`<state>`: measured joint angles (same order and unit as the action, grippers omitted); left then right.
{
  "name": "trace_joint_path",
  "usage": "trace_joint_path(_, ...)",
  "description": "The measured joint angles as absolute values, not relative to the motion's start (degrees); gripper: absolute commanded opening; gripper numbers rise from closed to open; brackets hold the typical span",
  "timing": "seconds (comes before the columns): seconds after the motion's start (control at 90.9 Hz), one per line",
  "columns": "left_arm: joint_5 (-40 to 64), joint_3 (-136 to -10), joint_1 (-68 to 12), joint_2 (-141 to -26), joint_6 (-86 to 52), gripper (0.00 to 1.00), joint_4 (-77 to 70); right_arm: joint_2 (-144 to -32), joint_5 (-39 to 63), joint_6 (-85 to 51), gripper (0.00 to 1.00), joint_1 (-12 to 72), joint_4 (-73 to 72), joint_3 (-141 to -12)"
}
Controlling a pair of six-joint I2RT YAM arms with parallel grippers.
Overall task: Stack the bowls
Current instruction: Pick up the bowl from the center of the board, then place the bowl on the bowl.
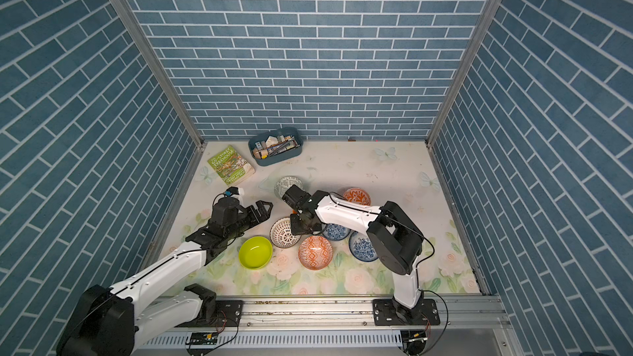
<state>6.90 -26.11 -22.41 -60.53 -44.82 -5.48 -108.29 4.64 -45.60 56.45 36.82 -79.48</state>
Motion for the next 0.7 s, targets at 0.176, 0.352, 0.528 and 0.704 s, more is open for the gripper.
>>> trace_joint_path(0.176,5.52,-23.73,-22.41,-54.72,-45.3,1.0,-5.76,-106.74,4.23,-45.6,0.0,56.05,38.65,-81.49)
trace_joint_path(0.352,2.52,-20.08,-22.41,-45.91,-46.61,1.0,-5.98,-105.1,4.05,-45.45,0.0,55.37,40.36,-84.64)
trace_joint_path(0.528,-0.16,-18.2,-22.41,-40.4,-47.75,1.0,-5.87,-105.06,4.05,-44.49,0.0,53.25,42.81,-89.12)
trace_joint_path(0.704,-2.02,-17.08,-22.41,-37.56,-48.69,1.0,-5.82,-105.32,4.01,-42.59,0.0,49.39,46.02,-96.27)
